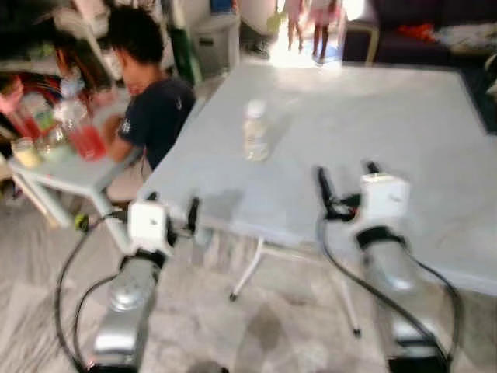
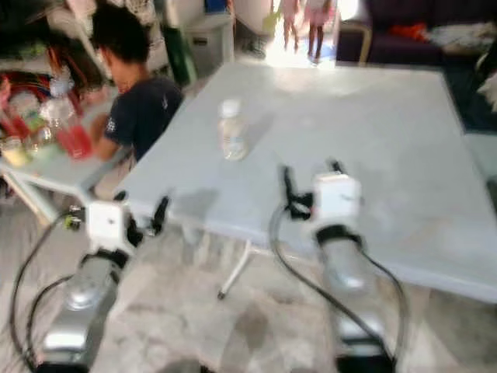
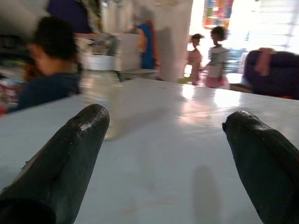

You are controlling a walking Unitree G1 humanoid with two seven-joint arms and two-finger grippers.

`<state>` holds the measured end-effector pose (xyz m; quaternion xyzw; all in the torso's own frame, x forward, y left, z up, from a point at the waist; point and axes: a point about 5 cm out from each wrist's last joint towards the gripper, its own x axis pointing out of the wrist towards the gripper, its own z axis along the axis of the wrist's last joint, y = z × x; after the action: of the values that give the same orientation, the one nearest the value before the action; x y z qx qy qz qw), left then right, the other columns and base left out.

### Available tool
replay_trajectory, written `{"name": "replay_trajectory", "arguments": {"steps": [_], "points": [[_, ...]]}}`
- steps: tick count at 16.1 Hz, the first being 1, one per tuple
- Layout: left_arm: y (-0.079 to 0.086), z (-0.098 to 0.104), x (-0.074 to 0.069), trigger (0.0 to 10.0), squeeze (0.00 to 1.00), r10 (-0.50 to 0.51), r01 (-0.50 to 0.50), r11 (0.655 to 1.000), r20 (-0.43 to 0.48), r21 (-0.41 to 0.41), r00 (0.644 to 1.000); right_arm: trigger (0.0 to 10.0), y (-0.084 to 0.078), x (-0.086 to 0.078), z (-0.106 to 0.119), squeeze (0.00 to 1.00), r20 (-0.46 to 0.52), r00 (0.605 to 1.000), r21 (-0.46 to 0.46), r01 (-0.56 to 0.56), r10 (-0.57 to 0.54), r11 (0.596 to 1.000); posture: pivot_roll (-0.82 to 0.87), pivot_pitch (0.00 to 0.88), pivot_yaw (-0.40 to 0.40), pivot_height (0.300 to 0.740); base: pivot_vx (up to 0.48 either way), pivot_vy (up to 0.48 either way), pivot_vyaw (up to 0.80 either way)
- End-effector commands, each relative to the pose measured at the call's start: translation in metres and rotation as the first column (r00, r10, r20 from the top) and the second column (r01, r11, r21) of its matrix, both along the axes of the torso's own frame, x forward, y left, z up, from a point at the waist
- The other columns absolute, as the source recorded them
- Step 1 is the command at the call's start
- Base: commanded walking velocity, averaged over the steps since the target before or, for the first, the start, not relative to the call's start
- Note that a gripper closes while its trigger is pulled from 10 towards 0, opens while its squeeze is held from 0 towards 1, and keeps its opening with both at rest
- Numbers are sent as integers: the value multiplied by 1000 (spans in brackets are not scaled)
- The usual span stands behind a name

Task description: Restocking fridge

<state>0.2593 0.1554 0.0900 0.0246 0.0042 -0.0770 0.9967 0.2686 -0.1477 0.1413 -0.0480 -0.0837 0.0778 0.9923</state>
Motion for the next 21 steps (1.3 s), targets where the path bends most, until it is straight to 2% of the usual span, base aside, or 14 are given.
{"name": "replay_trajectory", "arguments": {"steps": [1,4,5,7,9,12,14,17,20,21], "points": [[-9,0,-3,10000,0,-57,56,998,-7,-16,998,10000,-3,-3,1,0,9,1000,-9,-1,1,1000,-79,32,103,740,0,480,0],[-20,-3,-3,10000,0,-93,93,996,-10,0,996,10000,-4,-1,-4,0,-3,1000,-8,5,-5,1000,-64,37,79,740,0,160,0],[-21,2,-2,10000,0,-69,69,998,13,-2,998,10000,-6,1,-5,0,-12,1000,-7,-3,3,1000,-25,40,35,740,0,0,0],[-15,2,-6,10000,0,-17,17,1000,23,-1,1000,10000,-2,7,-9,0,-37,998,-14,-50,50,999,23,38,-17,740,0,0,0],[-11,2,-9,10000,0,10,-11,1000,24,5,1000,10000,6,13,-9,0,-38,996,-9,-87,86,996,34,38,-27,740,0,0,0],[-11,2,-7,10000,0,-21,20,1000,20,19,1000,10000,6,15,-4,0,-13,998,12,-62,62,998,18,42,12,740,0,0,0],[-16,5,-2,10000,0,-78,77,997,24,23,997,10000,-6,9,-3,0,8,999,16,38,-38,999,-9,48,50,740,0,0,0],[-23,6,3,10000,0,-129,128,992,30,19,991,10000,-5,8,-3,0,21,999,3,37,-37,999,-43,46,83,740,195,0,-148],[-32,7,5,10000,0,-150,150,989,33,0,988,10000,0,11,2,0,49,999,-29,17,-15,999,-42,43,84,740,389,0,0],[-34,9,5,10000,0,-149,149,989,38,-8,988,10000,2,12,4,0,71,997,-83,-2,8,997,-37,47,76,740,409,251,0]]}}
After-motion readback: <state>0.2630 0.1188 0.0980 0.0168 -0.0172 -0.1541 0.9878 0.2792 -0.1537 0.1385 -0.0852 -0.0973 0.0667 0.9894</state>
